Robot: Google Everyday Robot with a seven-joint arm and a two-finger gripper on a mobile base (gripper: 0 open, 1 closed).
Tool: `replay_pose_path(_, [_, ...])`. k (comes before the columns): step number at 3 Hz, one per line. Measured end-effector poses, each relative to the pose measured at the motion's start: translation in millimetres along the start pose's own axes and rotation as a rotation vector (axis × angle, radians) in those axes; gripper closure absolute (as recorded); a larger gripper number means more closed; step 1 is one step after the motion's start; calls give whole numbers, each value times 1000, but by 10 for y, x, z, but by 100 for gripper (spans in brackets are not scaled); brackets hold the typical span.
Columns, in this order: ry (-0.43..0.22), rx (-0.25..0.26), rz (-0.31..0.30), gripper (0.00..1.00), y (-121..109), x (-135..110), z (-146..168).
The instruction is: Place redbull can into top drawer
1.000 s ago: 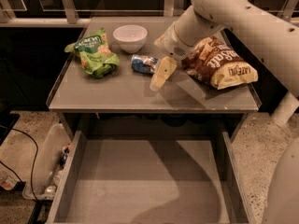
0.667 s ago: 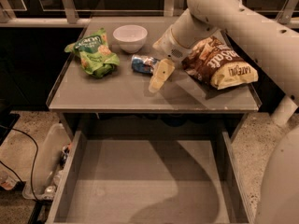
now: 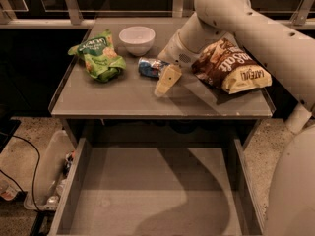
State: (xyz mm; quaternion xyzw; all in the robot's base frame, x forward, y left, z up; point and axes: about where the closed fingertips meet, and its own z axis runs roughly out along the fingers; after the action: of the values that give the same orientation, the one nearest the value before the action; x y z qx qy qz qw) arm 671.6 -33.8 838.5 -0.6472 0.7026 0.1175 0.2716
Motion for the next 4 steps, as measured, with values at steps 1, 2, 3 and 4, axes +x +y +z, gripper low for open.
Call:
replay_pose_path(1, [0,0,0,41,0,0,0])
replay_pose_path(2, [0,0,0,65,0,0,1])
replay_pose_path(3, [0,0,0,88,0,0,2])
replay_pose_path(4, [0,0,0,100,1,0,2])
